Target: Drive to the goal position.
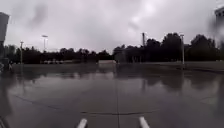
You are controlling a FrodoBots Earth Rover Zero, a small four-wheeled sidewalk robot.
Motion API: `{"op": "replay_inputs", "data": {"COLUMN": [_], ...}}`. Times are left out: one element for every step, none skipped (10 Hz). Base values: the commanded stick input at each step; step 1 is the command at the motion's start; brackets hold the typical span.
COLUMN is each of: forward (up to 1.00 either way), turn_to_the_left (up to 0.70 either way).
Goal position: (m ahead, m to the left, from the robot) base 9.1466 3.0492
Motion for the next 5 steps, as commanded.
{"op": "replay_inputs", "data": {"forward": [1.00,1.00,1.00,1.00,1.00], "turn_to_the_left": [0.04,0.04,0.04,0.04,0.07]}}
